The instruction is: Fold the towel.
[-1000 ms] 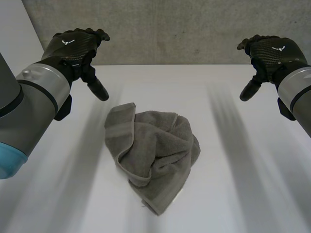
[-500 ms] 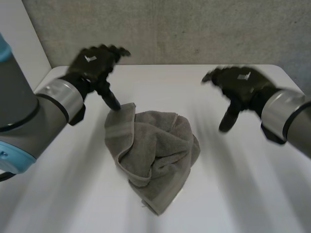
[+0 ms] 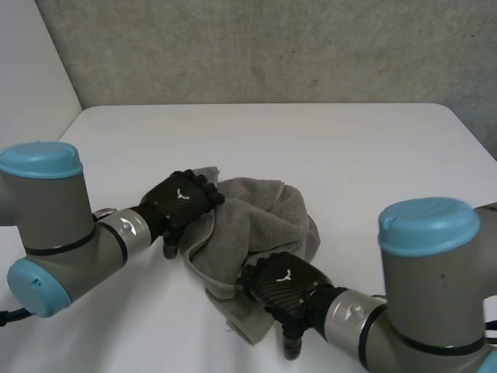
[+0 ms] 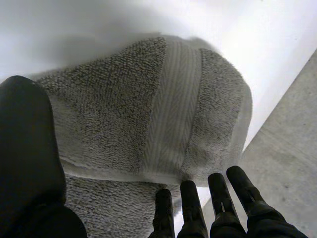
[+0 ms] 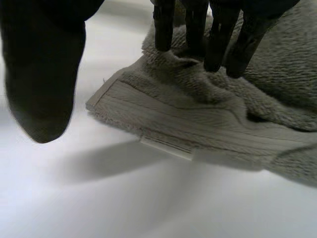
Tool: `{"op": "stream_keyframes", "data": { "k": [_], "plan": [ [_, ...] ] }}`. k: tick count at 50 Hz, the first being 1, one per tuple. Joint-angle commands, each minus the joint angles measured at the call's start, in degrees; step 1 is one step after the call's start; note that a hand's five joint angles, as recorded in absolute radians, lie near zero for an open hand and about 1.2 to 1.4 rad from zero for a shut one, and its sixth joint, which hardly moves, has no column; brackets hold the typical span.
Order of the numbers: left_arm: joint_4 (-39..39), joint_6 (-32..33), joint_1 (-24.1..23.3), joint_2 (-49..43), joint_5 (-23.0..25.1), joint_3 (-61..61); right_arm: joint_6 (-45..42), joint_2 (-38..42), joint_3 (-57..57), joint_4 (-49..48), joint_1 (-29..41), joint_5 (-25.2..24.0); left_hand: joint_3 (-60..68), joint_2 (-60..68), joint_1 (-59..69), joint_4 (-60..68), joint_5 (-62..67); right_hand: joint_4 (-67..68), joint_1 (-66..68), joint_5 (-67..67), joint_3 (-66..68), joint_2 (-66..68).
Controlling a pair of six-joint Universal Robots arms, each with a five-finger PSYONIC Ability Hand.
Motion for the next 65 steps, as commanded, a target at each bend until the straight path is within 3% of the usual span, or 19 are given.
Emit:
{"op": "stream_keyframes", "data": {
  "k": [1,10,12,16,18,24,26,31,38,40,42,43,45,47,54,65],
  "plan": [
    [0.6,-0.2,0.0,-1.3,0.1,0.4,0.1,3.0,-0.5,-3.8,1.3,0.1,0.6,-0.1,-0.4,-0.1,-8.6,6.6,5.9,5.8,6.5,6.6],
    [3.2,-0.7,0.1,-2.3,-2.1,1.7,0.0,6.6,-1.4,-7.6,2.7,0.9,12.7,12.0,11.7,12.0,3.5,19.5,18.9,18.7,19.5,19.6],
    [4.1,-0.9,0.0,-2.4,-3.3,1.7,0.0,7.0,-1.5,-8.9,2.7,1.5,21.1,20.3,20.1,20.4,11.8,32.2,31.6,31.5,32.2,32.3],
    [4.6,-0.8,0.0,-3.0,-3.9,1.8,0.0,7.6,-1.9,-9.5,2.7,2.1,28.3,27.6,27.3,27.6,19.1,43.1,42.4,42.3,43.0,43.1],
    [4.6,-0.7,0.1,-3.2,-3.9,1.8,0.0,7.4,-2.6,-9.5,2.1,3.0,31.4,30.6,30.3,30.7,22.1,63.6,62.9,62.8,63.6,63.6],
    [4.9,-0.8,0.6,-3.2,-4.3,2.8,0.2,4.5,-4.1,-9.4,0.8,5.3,44.2,43.4,43.1,43.5,34.9,63.7,63.1,62.9,63.7,63.8],
    [4.9,-0.8,1.8,-3.1,-5.0,3.3,0.2,0.1,-6.4,-9.3,-3.2,6.5,48.3,47.6,47.3,47.6,39.1,63.7,63.1,62.9,63.7,63.8],
    [4.9,-1.2,2.7,-2.3,-7.8,4.0,0.2,-4.6,-10.5,-7.5,-11.4,6.4,50.2,49.5,49.2,49.5,41.0,63.7,63.1,62.9,63.7,63.8],
    [5.4,-4.3,3.5,-0.7,-10.1,4.1,-2.6,-5.1,-9.6,1.3,-13.0,4.2,49.5,48.8,48.5,48.8,40.3,63.7,63.1,62.9,63.7,63.8],
    [5.4,-5.2,3.6,-0.6,-10.1,4.0,-2.8,-4.6,-5.0,0.0,-9.2,1.2,47.9,47.1,46.8,47.2,38.6,17.7,17.1,17.0,17.7,17.8],
    [5.5,-6.1,3.9,-0.4,-9.7,3.1,-2.9,-4.3,-2.6,-2.3,-7.2,-0.1,31.3,30.6,30.3,30.6,22.1,11.2,10.5,10.4,11.1,11.2],
    [5.5,-6.1,3.9,-0.4,-9.7,3.1,-2.9,-4.3,-2.6,-2.3,-7.2,-0.1,31.2,30.5,30.2,30.5,22.0,11.1,10.5,10.3,11.1,11.2],
    [5.4,-6.1,4.0,-0.2,-9.4,1.3,-2.8,-4.3,2.1,-7.8,-4.3,-1.1,2.1,1.3,1.1,1.4,-7.2,11.3,10.6,10.5,11.3,11.3],
    [5.5,-5.8,4.0,-0.2,-9.4,0.1,-2.9,-4.3,4.2,-9.8,-3.4,-1.1,-3.7,-4.5,-4.7,-4.4,-13.0,11.3,10.6,10.5,11.3,11.3],
    [5.5,-5.6,4.5,1.5,-8.9,-3.8,-2.6,-4.0,8.2,-14.2,-2.4,-1.7,-3.6,-4.4,-4.6,-4.3,-12.8,11.9,11.3,11.2,11.9,12.0],
    [5.8,-5.6,6.4,2.7,-1.7,-6.4,-2.5,1.7,8.2,-17.6,-0.3,-1.7,-2.8,-3.5,-3.8,-3.5,-12.0,15.0,14.3,14.2,15.0,15.0]
  ]
}}
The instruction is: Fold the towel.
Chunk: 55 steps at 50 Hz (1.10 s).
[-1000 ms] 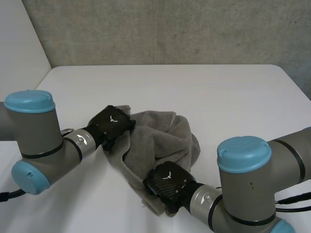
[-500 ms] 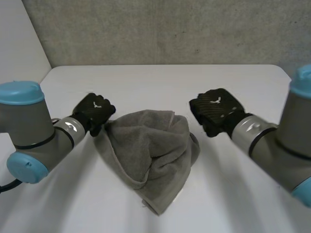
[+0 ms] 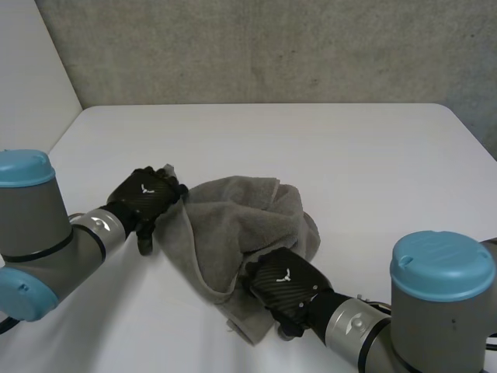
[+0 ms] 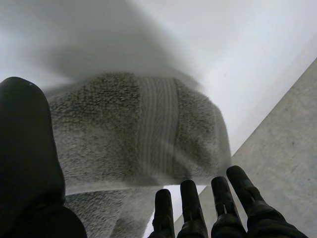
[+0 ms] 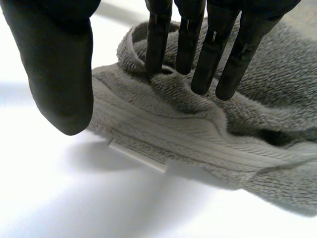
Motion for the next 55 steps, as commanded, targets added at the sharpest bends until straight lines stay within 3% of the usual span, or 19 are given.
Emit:
{"op": "stream_keyframes", "data": {
  "k": [1,13,16,17,18,26,31,36,47,52,55],
  "plan": [
    [0.3,0.0,0.7,0.1,3.5,-0.6,0.0,3.3,-0.8,-2.4,1.5,0.1,-3.3,-3.7,-3.9,-3.6,-11.7,0.9,1.2,1.1,1.1,1.0],
    [2.2,0.1,0.5,-2.8,3.3,0.0,0.3,6.2,-2.4,-3.2,3.4,0.3,-1.8,-2.2,-2.4,-2.1,-10.2,7.2,7.4,7.3,7.3,7.2],
    [2.2,0.1,0.5,-3.6,3.2,0.6,1.2,6.2,-3.0,-5.5,3.1,0.7,-0.7,-1.2,-1.4,-1.1,-9.2,39.0,39.2,39.1,39.2,39.0],
    [2.2,0.1,0.5,-3.6,3.2,0.6,1.2,6.2,-3.0,-5.5,3.1,0.7,-0.7,-1.2,-1.4,-1.1,-9.2,39.1,39.3,39.3,39.3,39.2],
    [2.2,0.1,0.5,-3.6,3.1,0.7,1.9,6.1,-3.2,-6.1,2.8,0.7,1.1,0.6,0.4,0.7,-7.4,49.5,49.8,49.7,49.7,49.6],
    [2.2,-0.2,0.3,-3.5,3.0,1.7,4.2,4.5,-4.7,-5.6,0.5,1.4,6.0,5.5,5.3,5.6,-2.5,49.6,49.9,49.8,49.8,49.7],
    [2.2,-0.4,0.2,-3.6,2.9,2.4,2.5,0.5,-5.7,-2.0,-8.1,3.5,6.3,5.9,5.7,6.0,-2.2,49.6,49.9,49.8,49.8,49.7],
    [2.2,-0.3,0.0,-3.8,2.9,2.8,-5.6,-2.0,-9.0,8.7,-18.6,3.7,8.5,8.0,7.9,8.2,0.0,49.6,49.9,49.8,49.8,49.7],
    [2.2,-0.2,-2.5,-7.1,2.6,4.5,-13.2,-2.1,-8.8,12.7,-22.5,3.5,16.4,15.9,15.8,16.1,7.9,49.6,49.9,49.8,49.8,49.7],
    [2.2,-0.7,-3.4,-7.0,2.6,5.3,-12.9,-2.4,-9.2,12.6,-23.2,3.1,40.3,39.8,39.6,39.9,31.8,49.6,49.9,49.8,49.8,49.7],
    [2.2,-0.7,-3.4,-7.0,2.7,5.4,-12.9,-2.6,-9.5,12.6,-23.2,3.3,41.8,41.3,41.2,41.5,33.3,49.6,49.9,49.8,49.8,49.7]
  ]
}}
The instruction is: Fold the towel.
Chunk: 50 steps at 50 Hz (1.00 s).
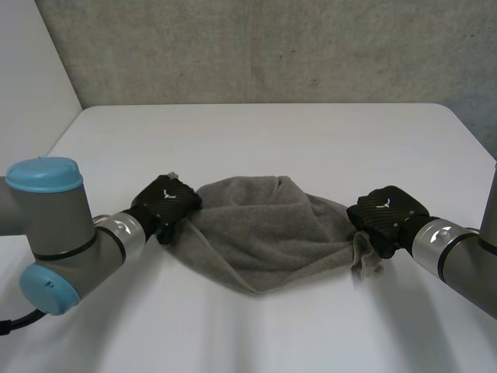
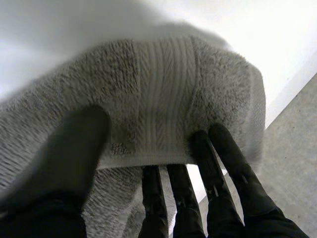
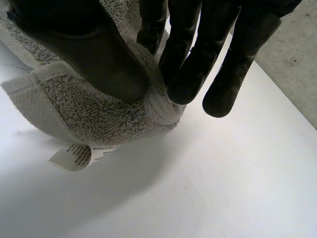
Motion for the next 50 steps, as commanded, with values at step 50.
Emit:
{"op": "stream_keyframes", "data": {
  "k": [50],
  "plan": [
    [16.5,-16.6,0.1,4.9,-25.3,35.6,17.3,1.6,-39.3,-40.0,-1.3,-3.9,23.9,24.1,23.9,23.5,14.5,3.6,4.4,3.3,3.7,4.7]
  ]
}}
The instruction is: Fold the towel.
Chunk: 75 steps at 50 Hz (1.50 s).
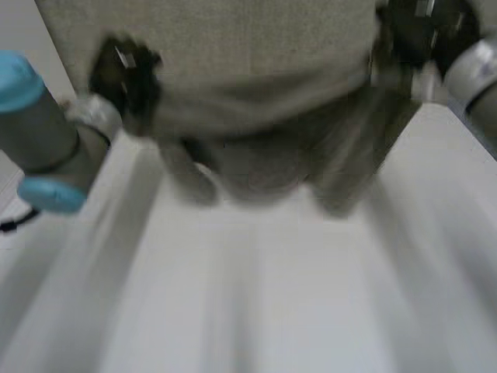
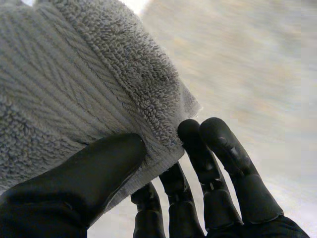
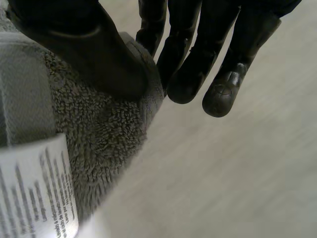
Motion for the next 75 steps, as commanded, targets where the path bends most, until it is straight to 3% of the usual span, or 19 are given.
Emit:
{"op": "stream_keyframes", "data": {
  "k": [1,4,10,15,16,18,21,23,34,40,42,43,45,47,51,59,64,75],
  "plan": [
    [12.1,-15.7,0.9,3.8,-15.1,11.0,13.8,-0.6,-5.0,-30.6,-0.3,0.3,-8.2,-4.9,-0.5,-6.4,-16.2,3.5,4.2,3.3,3.3,4.7],
    [15.4,-20.3,1.1,4.9,-16.3,10.5,16.9,0.0,-3.9,-33.0,-0.2,0.0,-8.2,-4.9,-0.5,-6.4,-16.2,3.5,4.2,3.3,3.3,4.7],
    [15.5,-20.9,1.0,5.1,-15.8,5.6,17.1,0.7,-1.4,-29.5,-0.2,-1.6,-8.2,-4.9,-0.5,-6.4,-16.2,3.5,4.2,3.3,3.3,4.7],
    [15.2,-20.9,1.2,5.2,-10.9,-6.6,16.9,4.0,-0.1,-14.2,-0.4,-6.6,-8.2,-4.9,-0.5,-6.4,-16.2,3.5,4.2,3.3,3.3,4.7],
    [15.2,-20.9,1.2,5.2,-10.9,-6.7,16.9,4.0,-0.1,-14.1,-0.4,-6.6,-8.2,-4.9,-0.5,-6.4,-16.2,3.5,4.2,3.3,3.3,4.7],
    [15.5,-20.8,1.9,5.1,-7.6,-14.1,15.2,5.9,0.0,-4.1,-0.8,-7.0,-8.2,-4.9,-0.5,-6.4,-16.2,3.5,4.2,3.3,3.3,4.7],
    [15.6,-20.5,2.1,5.1,-5.9,-17.7,13.7,6.9,0.1,0.8,-0.9,-7.1,-8.2,-4.9,-0.5,-6.4,-16.2,3.5,4.2,3.3,3.3,4.7],
    [15.8,-19.7,2.8,5.1,-3.4,-23.9,10.5,8.7,0.7,9.4,-1.0,-7.1,-8.2,-4.9,-0.5,-6.4,-16.2,3.5,4.2,3.3,3.3,4.7],
    [15.7,-16.5,7.6,5.9,-1.6,-36.3,-0.7,12.1,6.5,25.6,-1.5,-6.8,-8.2,-4.9,-0.5,-6.4,-16.2,3.5,4.2,3.3,3.3,4.7],
    [15.7,-16.5,7.7,6.6,-1.6,-37.7,-5.9,13.2,7.9,26.2,-2.4,-6.4,-8.2,-4.9,-0.5,-6.4,-16.2,3.3,3.9,3.0,3.0,4.4],
    [15.7,-16.8,7.7,6.7,-1.6,-37.9,-8.0,13.5,8.0,26.3,-3.7,-5.9,-8.2,-4.9,-0.5,-6.4,-16.2,-8.9,-8.3,-9.2,-9.2,-7.8],
    [15.7,-16.8,7.7,6.7,-1.6,-37.9,-8.0,13.5,8.0,26.3,-3.7,-5.9,-8.2,-4.9,-0.5,-6.4,-16.2,-9.0,-8.4,-9.2,-9.2,-7.9],
    [15.7,-17.0,7.6,6.7,-1.7,-38.0,-7.9,13.3,8.2,26.3,-3.9,-4.8,-8.2,-4.9,-0.5,-6.4,-16.2,-37.0,-36.3,-37.2,-37.2,-35.9],
    [15.7,-17.0,7.6,6.7,-1.7,-38.1,-7.8,13.2,8.4,26.3,-3.9,-4.4,-8.2,-4.9,-0.5,-6.4,-16.2,-41.1,-40.5,-41.3,-41.3,-40.0],
    [15.7,-17.0,7.5,6.7,-1.7,-38.5,-6.1,12.6,9.3,26.1,-3.8,-3.8,-8.2,-4.9,-0.5,-6.4,-16.2,-43.2,-42.5,-43.4,-43.4,-42.0],
    [15.7,-17.0,7.5,6.8,-1.7,-39.7,9.5,9.0,14.0,24.6,-3.8,-3.7,-8.2,-4.9,-0.5,-6.4,-16.2,-45.0,-44.4,-45.2,-45.2,-43.9],
    [15.8,-17.0,7.4,7.0,-1.7,-40.7,19.6,5.6,22.0,18.8,-3.7,-3.1,-8.2,-4.9,-0.5,-6.4,-16.2,-45.5,-44.9,-45.7,-45.7,-44.4],
    [15.8,-17.1,7.5,8.0,-1.7,-41.1,20.3,1.7,32.9,10.8,-2.9,1.8,-8.2,-4.9,-0.5,-6.4,-16.2,-46.2,-45.6,-46.4,-46.4,-45.1]
  ]
}}
